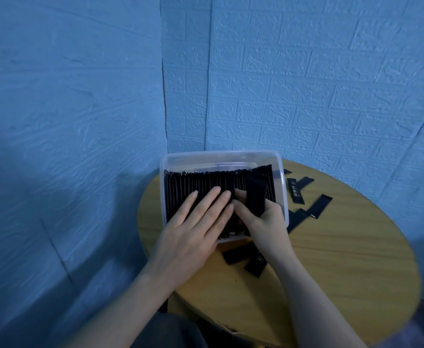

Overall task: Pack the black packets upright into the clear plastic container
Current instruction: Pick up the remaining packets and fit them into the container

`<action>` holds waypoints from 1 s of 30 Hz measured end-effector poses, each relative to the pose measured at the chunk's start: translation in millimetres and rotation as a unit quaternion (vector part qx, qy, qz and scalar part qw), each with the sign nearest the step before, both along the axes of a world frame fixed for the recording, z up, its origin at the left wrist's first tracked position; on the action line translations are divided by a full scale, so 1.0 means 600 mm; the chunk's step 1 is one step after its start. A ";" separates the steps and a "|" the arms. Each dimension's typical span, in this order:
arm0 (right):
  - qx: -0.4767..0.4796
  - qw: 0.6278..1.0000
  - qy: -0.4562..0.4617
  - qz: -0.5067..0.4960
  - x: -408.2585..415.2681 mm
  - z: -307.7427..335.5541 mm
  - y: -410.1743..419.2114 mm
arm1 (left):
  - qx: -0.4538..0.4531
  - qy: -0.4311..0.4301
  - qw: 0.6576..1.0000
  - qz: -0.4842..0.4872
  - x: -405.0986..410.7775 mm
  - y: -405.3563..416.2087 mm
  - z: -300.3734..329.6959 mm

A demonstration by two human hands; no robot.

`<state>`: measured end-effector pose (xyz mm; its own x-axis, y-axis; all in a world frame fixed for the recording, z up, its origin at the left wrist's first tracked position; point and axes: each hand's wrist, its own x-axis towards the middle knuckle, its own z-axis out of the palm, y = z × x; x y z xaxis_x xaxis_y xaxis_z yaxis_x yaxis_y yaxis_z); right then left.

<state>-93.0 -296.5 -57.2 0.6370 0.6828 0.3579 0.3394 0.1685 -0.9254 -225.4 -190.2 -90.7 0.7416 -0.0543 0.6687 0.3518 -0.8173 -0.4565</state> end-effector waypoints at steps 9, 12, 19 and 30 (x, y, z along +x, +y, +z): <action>0.019 1.000 0.005 0.016 -0.003 0.001 0.000 | -0.039 -0.001 0.999 0.000 -0.002 0.003 0.004; 0.010 1.000 -0.004 0.017 -0.002 0.002 -0.001 | -0.056 -0.006 0.998 -0.015 -0.002 0.004 0.003; -0.009 0.999 -0.011 0.035 0.000 0.011 -0.002 | -0.077 -0.020 0.996 -0.044 -0.002 0.009 -0.002; -0.026 0.999 -0.017 -0.031 0.008 0.003 0.010 | -0.093 -0.019 0.994 -0.061 -0.004 0.011 -0.006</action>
<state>-88.3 -290.3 -55.3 0.6669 0.6600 0.3459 0.3797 0.0984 -0.9199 -227.8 -183.8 -94.2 0.7112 -0.0145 0.7028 0.2597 -0.9236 -0.2819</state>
